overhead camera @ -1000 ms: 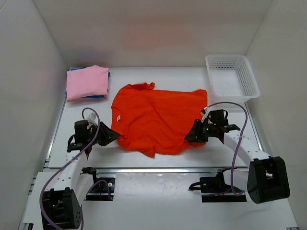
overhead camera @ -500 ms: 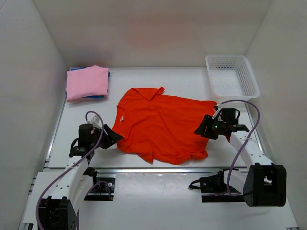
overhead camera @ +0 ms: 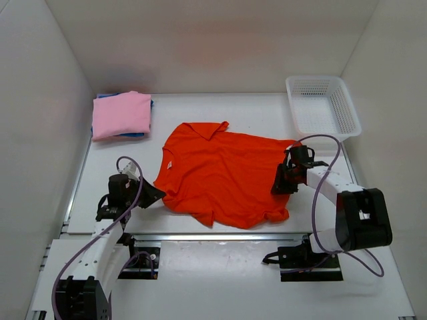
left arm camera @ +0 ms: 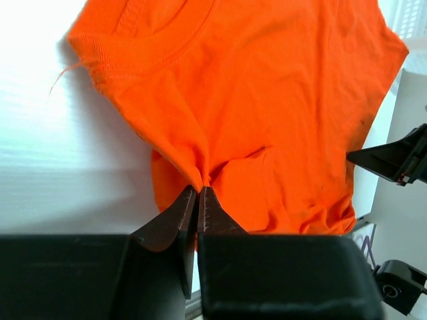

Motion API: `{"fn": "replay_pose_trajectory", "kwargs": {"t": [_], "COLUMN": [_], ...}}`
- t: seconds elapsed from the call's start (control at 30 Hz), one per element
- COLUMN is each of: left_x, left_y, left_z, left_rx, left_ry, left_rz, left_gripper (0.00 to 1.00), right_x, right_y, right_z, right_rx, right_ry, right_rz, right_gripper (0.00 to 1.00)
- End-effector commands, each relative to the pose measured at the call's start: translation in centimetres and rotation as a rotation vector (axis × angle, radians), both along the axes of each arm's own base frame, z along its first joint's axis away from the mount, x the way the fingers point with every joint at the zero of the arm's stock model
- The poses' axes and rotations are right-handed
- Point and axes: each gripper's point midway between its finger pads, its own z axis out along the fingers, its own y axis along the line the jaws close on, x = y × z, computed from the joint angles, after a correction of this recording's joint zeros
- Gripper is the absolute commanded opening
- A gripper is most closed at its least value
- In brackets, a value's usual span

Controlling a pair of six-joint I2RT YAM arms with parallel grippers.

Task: Fold and stack the t-shirts
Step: Flatten out the tshirt

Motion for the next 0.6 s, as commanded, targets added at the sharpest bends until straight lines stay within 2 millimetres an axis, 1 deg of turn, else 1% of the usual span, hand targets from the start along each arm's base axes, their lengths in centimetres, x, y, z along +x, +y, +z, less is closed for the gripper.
{"fn": "replay_pose_trajectory", "kwargs": {"t": [0.0, 0.03, 0.07, 0.1, 0.13, 0.17, 0.2, 0.23, 0.27, 0.3, 0.33, 0.37, 0.4, 0.43, 0.47, 0.5, 0.53, 0.57], "left_x": [1.2, 1.5, 1.7, 1.9, 2.4, 2.9, 3.7, 4.3, 4.9, 5.7, 6.3, 6.5, 7.1, 7.4, 7.8, 8.0, 8.1, 8.4], "left_y": [0.8, 0.9, 1.1, 1.2, 1.5, 2.3, 3.0, 3.9, 4.4, 5.3, 6.0, 6.3, 6.8, 7.3, 7.5, 7.9, 8.0, 8.2], "left_z": [1.5, 1.9, 1.9, 2.1, 2.7, 3.2, 4.0, 4.5, 5.8, 6.5, 7.2, 7.1, 7.3, 7.0, 7.3, 6.9, 6.4, 6.1], "left_rx": [0.033, 0.043, 0.048, 0.049, 0.066, 0.081, 0.117, 0.155, 0.188, 0.225, 0.246, 0.252, 0.255, 0.26, 0.262, 0.27, 0.282, 0.28], "left_ry": [-0.052, -0.068, -0.075, -0.071, -0.087, -0.099, -0.115, -0.119, -0.149, -0.166, -0.174, -0.175, -0.175, -0.161, -0.171, -0.15, -0.143, -0.139], "left_rz": [0.026, 0.027, 0.033, 0.035, 0.037, 0.064, 0.081, 0.117, 0.123, 0.15, 0.175, 0.182, 0.195, 0.208, 0.217, 0.229, 0.224, 0.234], "left_gripper": [0.12, 0.11, 0.1, 0.1, 0.1, 0.08, 0.07, 0.07, 0.08, 0.07, 0.07, 0.07, 0.05, 0.04, 0.03, 0.0, 0.0, 0.0], "right_x": [2.1, 2.0, 2.9, 3.9, 5.7, 6.4, 7.9, 9.0, 11.1, 12.8, 15.1, 16.0, 17.7, 19.0, 19.7, 20.8, 21.1, 21.4], "right_y": [-0.4, -0.1, 0.1, -0.1, 0.4, 0.1, 0.3, 0.2, 0.2, 0.2, 0.0, 0.0, -0.3, -0.2, -0.4, -0.4, -0.5, -0.7], "right_z": [-0.2, -0.8, -0.8, -0.1, 0.8, 1.5, 2.8, 3.9, 5.6, 7.5, 9.3, 8.9, 10.6, 11.4, 10.7, 11.8, 11.8, 11.3], "right_rx": [-0.037, -0.029, -0.031, -0.038, -0.044, -0.057, -0.066, -0.073, -0.073, -0.074, -0.073, -0.08, -0.092, -0.094, -0.107, -0.107, -0.113, -0.114], "right_ry": [-0.024, 0.001, -0.002, -0.012, -0.041, -0.052, -0.085, -0.118, -0.173, -0.221, -0.273, -0.27, -0.312, -0.313, -0.292, -0.323, -0.325, -0.315], "right_rz": [0.01, 0.028, 0.045, 0.038, 0.054, 0.053, 0.057, 0.044, 0.044, 0.041, 0.029, 0.05, 0.044, 0.046, 0.053, 0.045, 0.052, 0.053], "right_gripper": [0.17, 0.0, 0.0, 0.0, 0.0, 0.0, 0.0, 0.0, 0.0, 0.0, 0.0, 0.0, 0.0, 0.0, 0.0, 0.0, 0.0, 0.03]}}
